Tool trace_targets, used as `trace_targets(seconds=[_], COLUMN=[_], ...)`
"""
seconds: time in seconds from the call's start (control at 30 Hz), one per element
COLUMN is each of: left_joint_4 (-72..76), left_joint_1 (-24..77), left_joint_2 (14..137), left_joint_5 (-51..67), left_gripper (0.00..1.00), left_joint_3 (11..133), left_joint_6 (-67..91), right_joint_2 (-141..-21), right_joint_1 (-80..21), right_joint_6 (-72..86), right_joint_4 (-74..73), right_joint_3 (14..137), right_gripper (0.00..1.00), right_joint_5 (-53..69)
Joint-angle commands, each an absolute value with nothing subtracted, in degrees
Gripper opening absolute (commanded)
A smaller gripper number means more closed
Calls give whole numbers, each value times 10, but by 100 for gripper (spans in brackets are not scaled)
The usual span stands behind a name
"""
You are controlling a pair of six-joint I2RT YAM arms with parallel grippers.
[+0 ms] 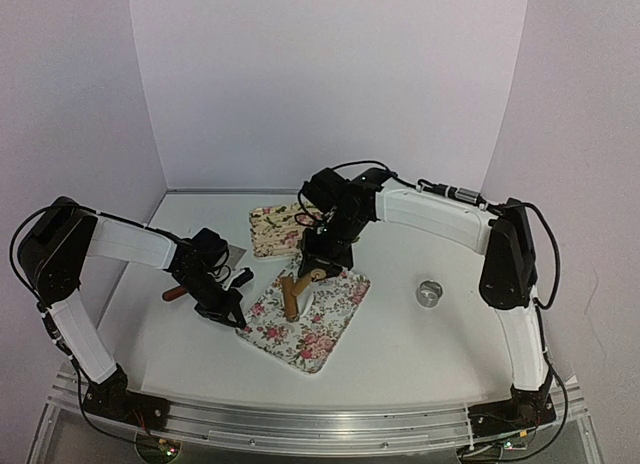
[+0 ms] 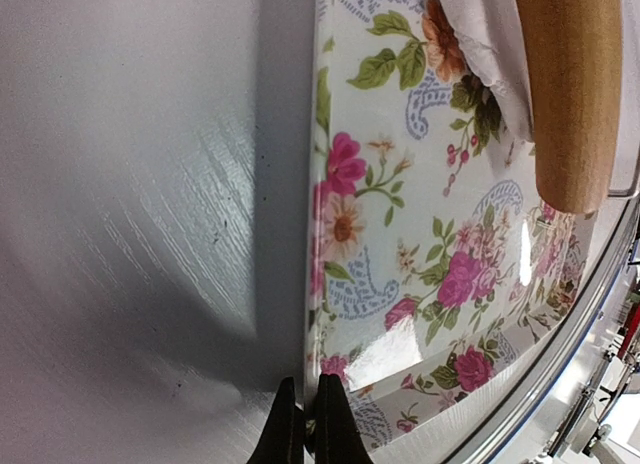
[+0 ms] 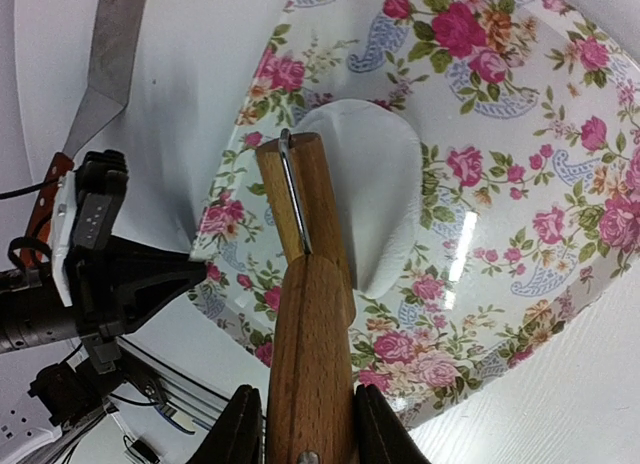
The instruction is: Roll out the dumpling wrappers from the dough
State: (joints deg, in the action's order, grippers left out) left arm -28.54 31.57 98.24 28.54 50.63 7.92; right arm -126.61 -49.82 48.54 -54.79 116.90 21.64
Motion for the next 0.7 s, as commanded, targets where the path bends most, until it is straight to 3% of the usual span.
trace_targets(seconds=[0.0, 0.67], left_joint_4=[-288, -286], left_joint_1=[318, 318], left_joint_2=[976, 973], left_joint_5=[295, 293], left_gripper=[0, 0], left_joint_3=[528, 521], left_joint_6=[83, 83], right_joint_2=[-1262, -1316], right_joint_1=[-490, -485], right_joint_6=[499, 521], right_joint_4=[-538, -556], right_joint_3=[1152, 1098], right_gripper=[0, 0], right_joint_5=[226, 203])
